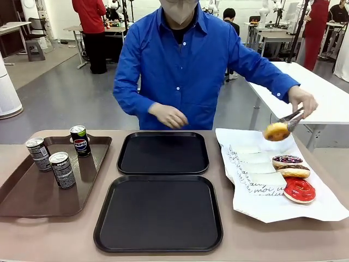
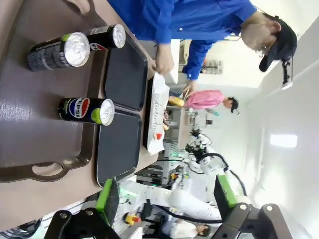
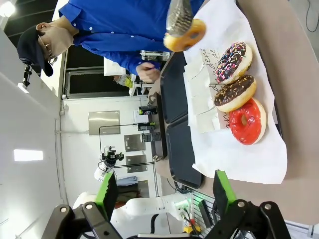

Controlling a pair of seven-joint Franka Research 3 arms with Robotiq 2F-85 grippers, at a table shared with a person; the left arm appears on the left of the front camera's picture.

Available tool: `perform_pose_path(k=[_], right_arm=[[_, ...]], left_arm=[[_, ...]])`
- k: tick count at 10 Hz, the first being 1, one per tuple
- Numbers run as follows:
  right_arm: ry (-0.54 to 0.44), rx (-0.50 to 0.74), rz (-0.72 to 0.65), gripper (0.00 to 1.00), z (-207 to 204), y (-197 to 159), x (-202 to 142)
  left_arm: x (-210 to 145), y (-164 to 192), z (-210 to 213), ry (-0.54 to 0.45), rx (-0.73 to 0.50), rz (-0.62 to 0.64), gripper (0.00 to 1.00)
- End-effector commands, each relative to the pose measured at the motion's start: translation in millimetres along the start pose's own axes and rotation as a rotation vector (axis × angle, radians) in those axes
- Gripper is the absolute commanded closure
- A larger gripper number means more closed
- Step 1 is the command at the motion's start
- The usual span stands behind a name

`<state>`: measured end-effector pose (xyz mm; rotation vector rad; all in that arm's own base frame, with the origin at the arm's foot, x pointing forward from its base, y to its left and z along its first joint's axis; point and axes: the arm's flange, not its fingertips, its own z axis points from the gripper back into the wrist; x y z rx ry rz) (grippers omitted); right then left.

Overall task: Set up donuts and drinks on trays.
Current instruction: Pick up one Pepsi coke and place it on the Flat Tray.

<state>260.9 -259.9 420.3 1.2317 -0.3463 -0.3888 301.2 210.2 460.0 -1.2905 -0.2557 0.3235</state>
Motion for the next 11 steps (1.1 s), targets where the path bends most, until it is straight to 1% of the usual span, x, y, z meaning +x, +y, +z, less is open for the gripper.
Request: perform_pose_path(k=[1,2,3,4,5,6,8,9,10,11], right_arm=[[-0.005,0.021,0.008,0.0,0.7,-1.6,0.7],[-0.005,0.021,0.008,0.0,0.7,-1.6,0.7],[-0.005,0.021,0.008,0.0,0.7,-1.6,0.7],[-0.005,0.021,0.008,0.0,0.7,-1.6,0.7],[-0.005,0.021,0.008,0.0,0.7,-1.6,0.7],[-0.005,0.021,0.008,0.0,0.7,-1.6,0.7],[-0.005,0.021,0.008,0.0,0.7,-1.6,0.7],[-0.005,0.021,0.008,0.0,0.7,-1.6,0.7],[-0.005,0.021,0.008,0.0,0.7,-1.6,0.7],[-0.005,0.021,0.008,0.0,0.7,-1.6,0.7]], left_arm=[[-16.4,-60.5,-12.3,0.013,0.269,-0.112,0.0],[-19.4,-93.5,-26.1,0.041,0.462,-0.169,0.0],[-23.5,-120.2,-49.0,0.169,0.584,-0.184,0.0],[-28.6,-139.3,-79.3,0.213,0.708,-0.197,0.0],[-38.0,-150.6,-117.5,0.206,0.848,-0.21,0.0],[-46.2,-156.9,-152.2,0.18,0.949,-0.219,0.0],[-53.8,-158.7,-222.1,0.114,1.101,-0.252,0.0],[-51.2,-151.0,-256.9,0.08,1.183,-0.276,0.0],[-40.9,-141.3,-276.0,0.024,1.274,-0.279,0.0],[-29.7,-132.8,-287.1,-0.001,1.317,-0.28,0.0]])
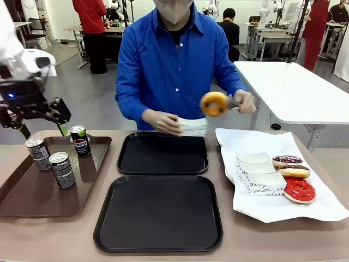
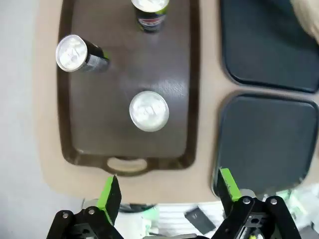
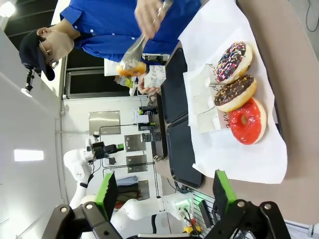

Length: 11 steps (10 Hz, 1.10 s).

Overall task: Set up donuts and drinks on trays.
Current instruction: Pick up one Pepsi coke and place it on the Flat Tray.

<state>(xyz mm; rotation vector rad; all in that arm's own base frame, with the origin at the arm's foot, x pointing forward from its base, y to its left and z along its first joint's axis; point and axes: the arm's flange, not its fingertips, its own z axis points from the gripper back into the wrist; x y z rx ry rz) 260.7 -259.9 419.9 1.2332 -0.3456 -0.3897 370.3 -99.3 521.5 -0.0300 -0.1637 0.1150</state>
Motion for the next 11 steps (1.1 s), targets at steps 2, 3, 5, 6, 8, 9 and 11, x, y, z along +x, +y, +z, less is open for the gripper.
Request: perform_pose_path(k=[2,3,5,6,8,9,11], right_arm=[[-0.005,0.02,0.009,0.0,0.7,-1.3,0.9],[-0.005,0.02,0.009,0.0,0.7,-1.3,0.9],[-0.005,0.02,0.009,0.0,0.7,-1.3,0.9],[-0.005,0.02,0.009,0.0,0.7,-1.3,0.9],[-0.005,0.02,0.009,0.0,0.7,-1.3,0.9],[-0.005,0.02,0.009,0.0,0.7,-1.3,0.9],[-0.005,0.02,0.009,0.0,0.7,-1.3,0.9]], left_arm=[[0.0,0.0,0.0,0.0,0.0,0.0,0.0],[0.0,0.0,0.0,0.0,0.0,0.0,0.0],[0.0,0.0,0.0,0.0,0.0,0.0,0.0],[0.0,0.0,0.0,0.0,0.0,0.0,0.0],[0.0,0.0,0.0,0.0,0.0,0.0,0.0],[0.0,0.0,0.0,0.0,0.0,0.0,0.0],[14.7,9.2,-15.4,0.064,0.037,-0.084,0.0]])
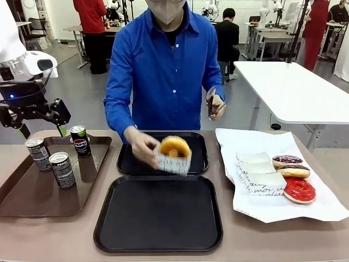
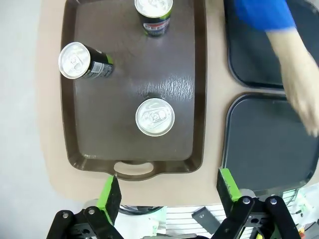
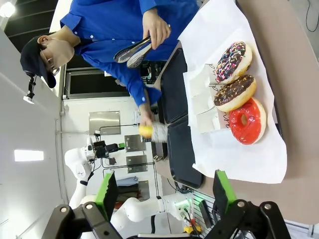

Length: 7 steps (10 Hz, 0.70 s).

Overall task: Set up donuts and drinks on trays.
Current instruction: Pick up one Pepsi coke and place it on the Flat Tray.

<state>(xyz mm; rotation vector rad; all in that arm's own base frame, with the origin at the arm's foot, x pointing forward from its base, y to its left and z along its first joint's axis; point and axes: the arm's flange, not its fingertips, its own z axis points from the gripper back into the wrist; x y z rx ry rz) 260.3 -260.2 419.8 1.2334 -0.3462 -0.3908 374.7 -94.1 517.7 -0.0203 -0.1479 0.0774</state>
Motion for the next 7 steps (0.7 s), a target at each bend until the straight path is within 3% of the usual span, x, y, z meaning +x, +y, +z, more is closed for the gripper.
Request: perform_pose_path(k=[1,4,7], right_arm=[[-0.004,0.02,0.01,0.0,0.2,-1.1,1.1],[-0.004,0.02,0.01,0.0,0.2,-1.1,1.1],[-0.004,0.02,0.01,0.0,0.2,-1.1,1.1]], left_arm=[[10.2,7.4,-24.9,0.069,0.027,-0.083,0.0],[12.1,7.0,-53.7,0.063,0.055,-0.171,0.0],[15.1,5.9,-77.6,0.048,0.077,-0.126,0.0]])
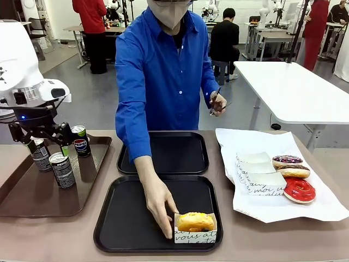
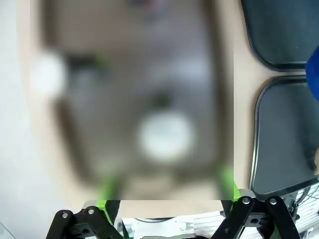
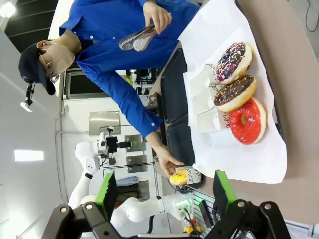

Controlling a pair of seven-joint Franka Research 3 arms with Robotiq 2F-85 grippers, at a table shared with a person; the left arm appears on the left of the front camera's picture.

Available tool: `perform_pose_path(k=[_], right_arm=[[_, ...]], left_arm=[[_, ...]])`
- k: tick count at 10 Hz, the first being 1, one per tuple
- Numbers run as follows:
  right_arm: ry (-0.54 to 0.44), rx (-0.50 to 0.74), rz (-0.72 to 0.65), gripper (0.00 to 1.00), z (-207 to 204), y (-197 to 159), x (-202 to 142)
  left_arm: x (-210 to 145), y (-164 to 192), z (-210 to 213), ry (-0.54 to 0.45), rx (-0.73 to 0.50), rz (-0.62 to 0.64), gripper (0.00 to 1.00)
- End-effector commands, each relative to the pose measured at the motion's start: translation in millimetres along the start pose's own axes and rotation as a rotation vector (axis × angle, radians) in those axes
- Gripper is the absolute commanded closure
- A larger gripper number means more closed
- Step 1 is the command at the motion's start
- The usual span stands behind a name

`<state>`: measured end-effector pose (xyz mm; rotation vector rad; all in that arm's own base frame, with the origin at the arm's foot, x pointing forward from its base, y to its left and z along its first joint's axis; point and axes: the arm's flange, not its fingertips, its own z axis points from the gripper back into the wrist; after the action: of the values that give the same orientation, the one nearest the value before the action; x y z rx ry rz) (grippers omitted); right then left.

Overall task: Set up donuts and drinks on trays.
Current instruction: Pick up one Pepsi coke and place it on the Flat Tray.

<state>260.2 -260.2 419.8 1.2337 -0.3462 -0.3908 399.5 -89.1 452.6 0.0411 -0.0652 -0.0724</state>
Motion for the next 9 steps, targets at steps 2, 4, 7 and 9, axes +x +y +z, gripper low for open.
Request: perform_pose_path(k=[2,4,7,9], right_arm=[[-0.004,0.019,0.01,0.0,0.2,-1.1,1.2],[-0.004,0.019,0.01,0.0,0.2,-1.1,1.2],[-0.004,0.019,0.01,0.0,0.2,-1.1,1.2],[-0.004,0.019,0.01,0.0,0.2,-1.1,1.2]], left_arm=[[9.9,1.7,-21.6,-0.083,0.035,0.063,0.0],[25.8,2.4,-28.4,-0.148,0.039,0.089,0.0],[36.0,8.4,-47.8,-0.145,0.043,0.135,0.0],[40.3,11.1,-58.2,-0.109,0.048,0.145,0.0]])
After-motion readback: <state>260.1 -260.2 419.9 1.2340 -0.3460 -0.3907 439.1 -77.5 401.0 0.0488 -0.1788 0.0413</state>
